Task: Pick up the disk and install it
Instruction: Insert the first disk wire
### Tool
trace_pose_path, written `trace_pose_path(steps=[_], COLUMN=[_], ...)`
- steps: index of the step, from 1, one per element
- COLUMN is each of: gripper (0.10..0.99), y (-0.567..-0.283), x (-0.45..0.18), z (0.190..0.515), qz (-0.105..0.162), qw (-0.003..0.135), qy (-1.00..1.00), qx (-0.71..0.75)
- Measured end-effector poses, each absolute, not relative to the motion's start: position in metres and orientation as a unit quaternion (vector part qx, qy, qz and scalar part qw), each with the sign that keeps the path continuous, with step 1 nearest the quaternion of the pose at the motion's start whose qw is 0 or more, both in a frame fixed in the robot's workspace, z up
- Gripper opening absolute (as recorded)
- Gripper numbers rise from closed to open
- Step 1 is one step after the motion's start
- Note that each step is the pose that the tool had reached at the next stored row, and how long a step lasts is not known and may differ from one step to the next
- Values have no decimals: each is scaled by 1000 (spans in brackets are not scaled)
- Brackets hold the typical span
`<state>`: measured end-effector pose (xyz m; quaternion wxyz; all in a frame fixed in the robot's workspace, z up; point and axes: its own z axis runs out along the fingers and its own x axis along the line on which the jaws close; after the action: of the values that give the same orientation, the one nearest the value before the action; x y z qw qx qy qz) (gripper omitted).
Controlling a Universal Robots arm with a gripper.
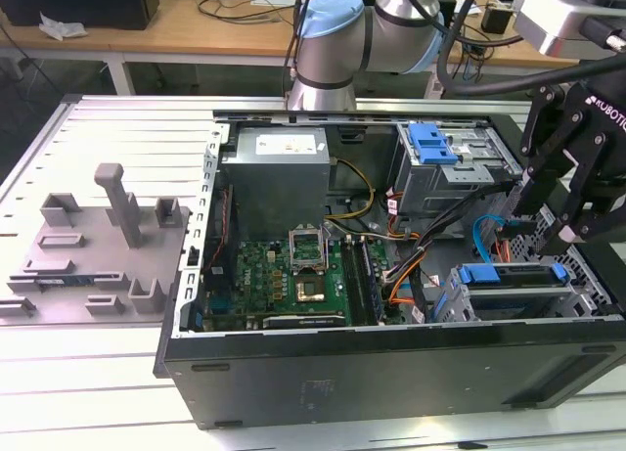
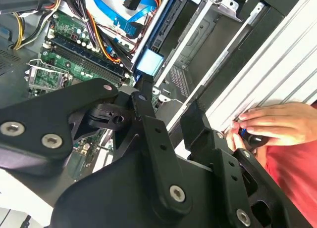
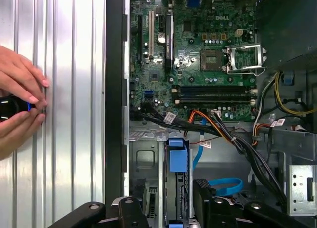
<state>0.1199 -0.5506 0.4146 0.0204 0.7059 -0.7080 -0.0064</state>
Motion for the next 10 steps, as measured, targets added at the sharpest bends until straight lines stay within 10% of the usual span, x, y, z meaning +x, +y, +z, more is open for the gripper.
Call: trace_pose_path(steps=[10], gripper=[502], y=[-501], x=[157], z=[415], qz=[18], qw=[46], qy=[-706], qx=[706])
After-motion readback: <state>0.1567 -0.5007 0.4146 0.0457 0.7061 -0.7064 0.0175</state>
